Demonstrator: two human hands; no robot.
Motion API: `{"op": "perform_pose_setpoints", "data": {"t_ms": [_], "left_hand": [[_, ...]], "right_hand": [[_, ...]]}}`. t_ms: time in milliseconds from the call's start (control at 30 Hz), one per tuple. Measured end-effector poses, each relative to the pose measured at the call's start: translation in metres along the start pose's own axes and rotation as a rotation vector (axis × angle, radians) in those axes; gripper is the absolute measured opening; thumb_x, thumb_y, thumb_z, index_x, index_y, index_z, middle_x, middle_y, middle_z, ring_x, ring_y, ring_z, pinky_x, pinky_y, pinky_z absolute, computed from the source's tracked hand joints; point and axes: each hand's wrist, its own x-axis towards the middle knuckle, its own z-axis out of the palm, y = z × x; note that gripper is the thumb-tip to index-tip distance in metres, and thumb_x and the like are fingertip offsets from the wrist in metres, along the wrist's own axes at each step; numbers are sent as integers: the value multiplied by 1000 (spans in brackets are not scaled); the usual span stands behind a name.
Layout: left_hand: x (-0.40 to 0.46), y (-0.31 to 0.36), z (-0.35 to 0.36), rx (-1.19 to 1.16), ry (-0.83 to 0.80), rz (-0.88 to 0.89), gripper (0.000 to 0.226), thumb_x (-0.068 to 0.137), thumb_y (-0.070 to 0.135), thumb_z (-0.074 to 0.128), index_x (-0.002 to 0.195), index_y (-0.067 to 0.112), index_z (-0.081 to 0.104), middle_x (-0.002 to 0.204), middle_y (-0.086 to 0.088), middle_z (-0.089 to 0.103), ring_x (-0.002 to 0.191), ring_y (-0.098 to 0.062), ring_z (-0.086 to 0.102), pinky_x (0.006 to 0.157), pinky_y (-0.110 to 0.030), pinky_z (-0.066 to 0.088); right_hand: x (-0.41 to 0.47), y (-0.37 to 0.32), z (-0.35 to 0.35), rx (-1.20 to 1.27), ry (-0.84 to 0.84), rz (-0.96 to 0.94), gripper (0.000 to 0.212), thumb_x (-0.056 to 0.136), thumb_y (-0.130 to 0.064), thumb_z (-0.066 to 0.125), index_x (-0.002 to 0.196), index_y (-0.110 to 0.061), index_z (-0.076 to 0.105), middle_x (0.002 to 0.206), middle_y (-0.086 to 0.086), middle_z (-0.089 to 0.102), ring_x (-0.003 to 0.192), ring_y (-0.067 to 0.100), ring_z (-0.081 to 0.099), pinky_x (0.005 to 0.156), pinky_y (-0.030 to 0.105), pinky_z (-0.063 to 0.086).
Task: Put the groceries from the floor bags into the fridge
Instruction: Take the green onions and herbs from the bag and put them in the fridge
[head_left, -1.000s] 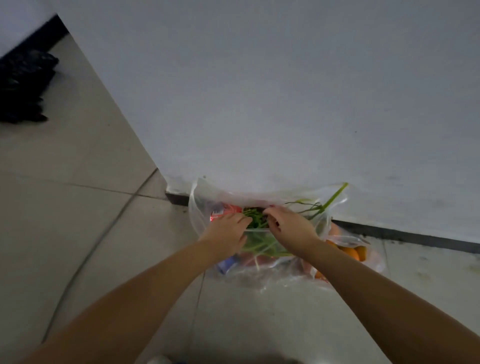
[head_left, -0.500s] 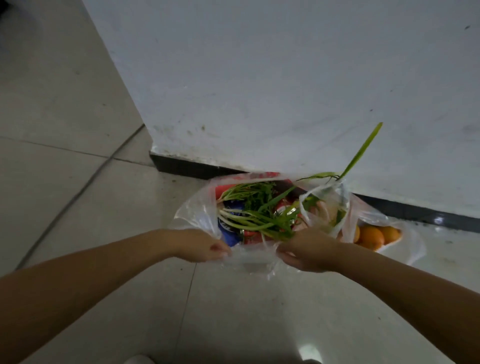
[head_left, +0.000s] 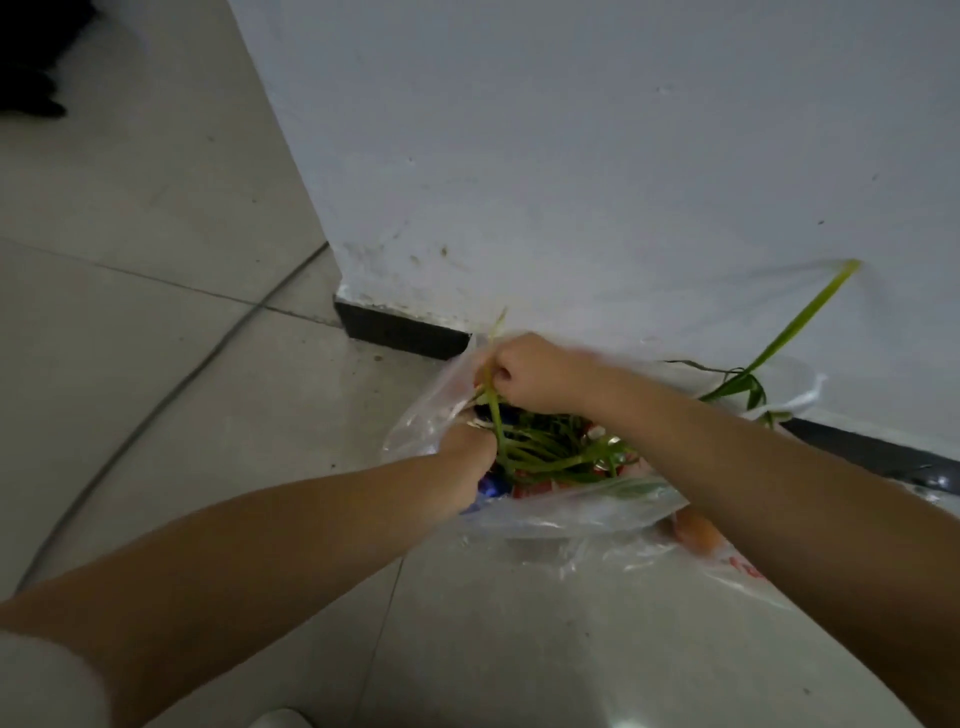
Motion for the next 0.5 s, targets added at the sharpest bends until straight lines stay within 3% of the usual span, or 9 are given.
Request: {"op": "perform_pose_setpoints", "data": {"t_ms": [33,100,167,233,267,300,367,433,500], "left_hand": [[4,4,7,78,68,12,27,99,22,39,113,13,60,108,-13,64,90,-26,60,74,-33,53],[28,-7,9,324,37,64,34,100,20,37,126,7,55,120,-11,61,102,-23,58,86,-34,51],[67,5,19,620,18,-85,37,98,22,40,127,2,54,116,-19,61,109,-32,56,99,-47,42],[77,-13,18,759,-15,63,35,99,21,41,125,3,54,103,-23,58,110,-35,53,104,-50,36],[69,-13,18,800,142,113,33,100,20,38,125,5,54,106,-19,57,112,-31,52,105,-45,36],[67,-10,22,625,247,74,34,100,22,36,126,8,53,111,-10,57,112,-27,52,105,-41,39],[50,-10,31,345,267,-36,45,94,42,36,127,15,53,118,3,55,111,-21,52,103,-37,42],[43,-17,41,308,370,-33,53,90,50,38,127,15,50,128,7,49,119,-20,47,108,-33,36],[33,-24,57,359,427,-78,53,92,37,46,135,7,39,137,-2,42,129,-24,41,110,-34,33]], "right_hand": [[11,1,4,-62,-32,7,25,94,-6,44,85,0,67,87,7,63,77,17,53,76,22,37],[25,5,14,-185,-83,-28,23,96,-9,45,100,-3,66,96,5,61,85,17,51,76,16,32],[31,13,27,-262,-62,-77,28,96,-15,48,121,-12,60,119,3,59,100,16,51,91,23,37],[35,22,35,-402,16,-105,39,94,-16,52,134,-15,50,138,6,49,121,22,47,104,31,37],[36,28,38,-478,52,-120,44,93,-15,53,137,-15,46,141,8,45,127,25,43,107,35,38],[36,34,40,-515,75,-123,47,92,-13,54,138,-13,44,142,11,43,129,28,40,107,39,39],[29,44,42,-566,99,-134,47,92,-10,51,138,-8,40,141,13,42,129,30,39,104,41,42],[19,53,48,-598,89,-121,49,94,-9,47,142,-5,34,143,15,39,129,31,39,98,41,44],[11,59,55,-582,36,-72,58,94,-9,48,147,-5,25,150,16,30,135,33,31,95,45,47]]}}
